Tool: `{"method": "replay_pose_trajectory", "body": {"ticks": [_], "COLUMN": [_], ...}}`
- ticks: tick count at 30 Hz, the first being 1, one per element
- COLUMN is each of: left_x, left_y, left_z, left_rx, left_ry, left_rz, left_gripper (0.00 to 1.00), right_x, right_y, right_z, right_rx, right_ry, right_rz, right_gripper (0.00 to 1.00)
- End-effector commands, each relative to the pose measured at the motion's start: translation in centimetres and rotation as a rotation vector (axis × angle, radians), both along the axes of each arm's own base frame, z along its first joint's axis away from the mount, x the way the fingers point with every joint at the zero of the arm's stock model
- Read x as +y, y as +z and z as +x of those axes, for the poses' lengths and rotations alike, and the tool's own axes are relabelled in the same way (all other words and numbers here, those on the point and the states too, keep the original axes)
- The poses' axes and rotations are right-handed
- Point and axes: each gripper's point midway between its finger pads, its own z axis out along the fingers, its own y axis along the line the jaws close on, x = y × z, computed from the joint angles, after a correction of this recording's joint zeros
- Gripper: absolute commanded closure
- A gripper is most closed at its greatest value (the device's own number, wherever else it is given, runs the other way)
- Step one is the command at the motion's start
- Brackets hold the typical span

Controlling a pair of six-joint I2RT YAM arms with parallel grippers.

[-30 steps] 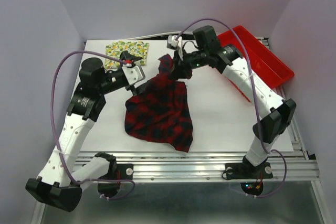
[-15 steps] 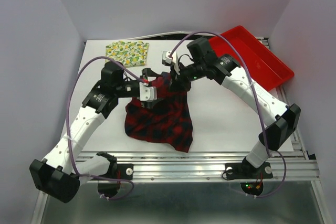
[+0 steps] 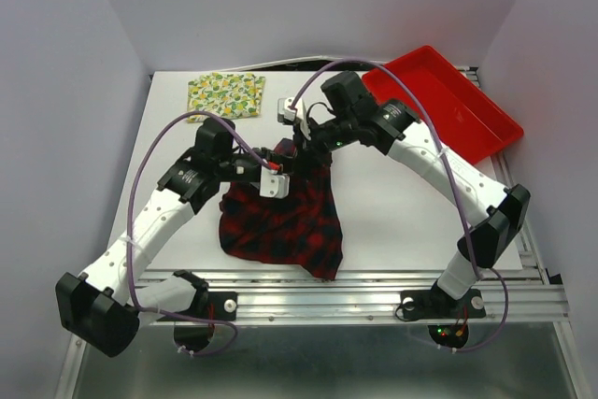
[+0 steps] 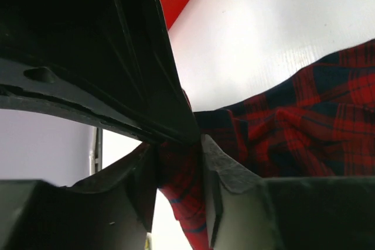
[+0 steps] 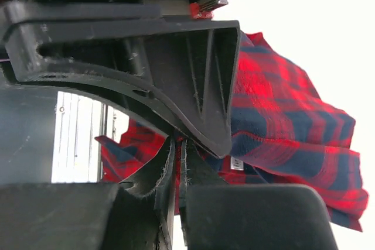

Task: Fold and stack the skirts
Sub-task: Flatten the skirt out

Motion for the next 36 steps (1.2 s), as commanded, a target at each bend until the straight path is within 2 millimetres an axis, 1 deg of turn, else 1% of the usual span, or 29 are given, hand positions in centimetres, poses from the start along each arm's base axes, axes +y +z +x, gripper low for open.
{"method": "replay_pose_trajectory", "body": {"ticks": [1, 2, 3, 5, 6, 7, 8, 9, 10, 11, 12, 13, 15, 16, 17, 18, 19, 20, 21, 22, 24, 25, 27, 28, 30, 31, 32, 34, 36], "left_x": [0.4, 0.5, 0.6, 0.9, 1.2, 1.4, 1.7, 2.0, 2.4, 2.8, 3.3, 3.5, 5.3, 6.3, 6.8, 7.2, 8.0, 7.8, 8.3, 8.6, 8.9, 8.9, 9.1, 9.3, 9.5, 9.6, 9.9, 10.0, 10.3], "left_y": [-1.7, -2.0, -2.1, -2.4, -2.3, -2.4, -2.3, -2.1, -2.0, -1.5, -1.1, 0.1, 2.3, 4.0, 4.5, 4.9, 5.2, 5.8, 5.6, 5.5, 5.2, 4.7, 4.4, 4.0, 3.6, 3.4, 3.5, 3.6, 3.6], "left_z": [-0.4, -0.5, -0.4, -0.6, -0.6, -0.4, -0.1, -0.1, 0.2, 1.0, 1.7, 2.4, 4.8, 5.9, 6.4, 6.8, 7.7, 7.8, 8.4, 8.7, 9.1, 9.5, 9.8, 10.1, 10.4, 10.5, 10.7, 10.9, 11.1], "left_rx": [-0.005, 0.024, 0.038, 0.059, 0.077, 0.084, 0.091, 0.109, 0.121, 0.12, 0.119, 0.149, 0.18, 0.25, 0.278, 0.306, 0.358, 0.384, 0.433, 0.431, 0.502, 0.527, 0.576, 0.593, 0.617, 0.637, 0.637, 0.635, 0.66], "left_ry": [0.0, 0.016, 0.031, 0.052, 0.084, 0.105, 0.134, 0.159, 0.188, 0.233, 0.284, 0.337, 0.488, 0.575, 0.613, 0.642, 0.739, 0.74, 0.8, 0.821, 0.878, 0.896, 0.928, 0.942, 0.956, 0.963, 0.967, 0.966, 0.97], "left_rz": [0.053, 0.054, 0.056, 0.057, 0.049, 0.04, 0.035, 0.021, 0.014, -0.009, -0.022, -0.081, -0.176, -0.275, -0.31, -0.344, -0.409, -0.45, -0.494, -0.496, -0.551, -0.554, -0.584, -0.587, -0.595, -0.602, -0.612, -0.618, -0.641], "left_gripper": [0.68, 0.73, 0.85, 0.96, 1.0, 1.0, 1.0, 1.0, 1.0, 1.0, 1.0, 1.0, 1.0, 1.0, 1.0, 1.0, 1.0, 1.0, 1.0, 1.0, 1.0, 1.0, 1.0, 1.0, 1.0, 1.0, 1.0, 1.0, 1.0], "right_x": [1.5, 1.4, 1.3, 0.9, 0.6, -0.3, -1.1, -3.4, -4.6, -6.5, -8.1, -11.6, -14.4, -16.8, -17.3, -17.1, -17.6, -17.3, -16.5, -16.2, -15.2, -14.5, -13.8, -13.2, -12.2, -10.8, -10.0, -8.4, -7.7], "right_y": [4.1, 4.1, 4.1, 4.3, 4.3, 4.5, 4.8, 5.2, 6.3, 6.6, 6.8, 7.2, 5.6, 3.8, 2.4, 0.3, -1.5, -2.9, -5.4, -6.5, -8.2, -9.8, -11.7, -13.6, -15.3, -15.8, -17.2, -18.3, -19.8], "right_z": [-0.3, -0.3, -0.1, 0.7, 1.4, 3.0, 4.1, 6.6, 8.1, 9.2, 10.7, 13.2, 15.2, 16.3, 16.6, 17.0, 17.3, 17.3, 17.4, 17.7, 18.0, 18.9, 19.6, 20.6, 20.9, 20.8, 21.1, 20.8, 20.9], "right_rx": [-0.071, -0.079, -0.086, -0.097, -0.109, -0.14, -0.144, -0.137, -0.116, -0.103, -0.092, -0.063, 0.007, 0.077, 0.12, 0.177, 0.241, 0.299, 0.41, 0.42, 0.538, 0.603, 0.663, 0.706, 0.753, 0.748, 0.756, 0.761, 0.792], "right_ry": [0.044, 0.039, 0.028, -0.048, -0.093, -0.195, -0.248, -0.345, -0.415, -0.474, -0.529, -0.638, -0.731, -0.803, -0.821, -0.83, -0.872, -0.877, -0.885, -0.87, -0.884, -0.895, -0.89, -0.888, -0.867, -0.834, -0.821, -0.794, -0.791], "right_rz": [0.12, 0.12, 0.118, 0.108, 0.098, 0.081, 0.086, 0.097, 0.146, 0.168, 0.185, 0.214, 0.208, 0.199, 0.187, 0.161, 0.147, 0.145, 0.154, 0.157, 0.203, 0.246, 0.273, 0.286, 0.284, 0.287, 0.285, 0.275, 0.266], "right_gripper": [0.99, 0.99, 0.99, 0.94, 0.92, 0.83, 0.76, 0.67, 0.5, 0.42, 0.38, 0.3, 0.27, 0.26, 0.26, 0.26, 0.28, 0.28, 0.29, 0.29, 0.3, 0.31, 0.31, 0.31, 0.32, 0.32, 0.32, 0.32, 0.33]}}
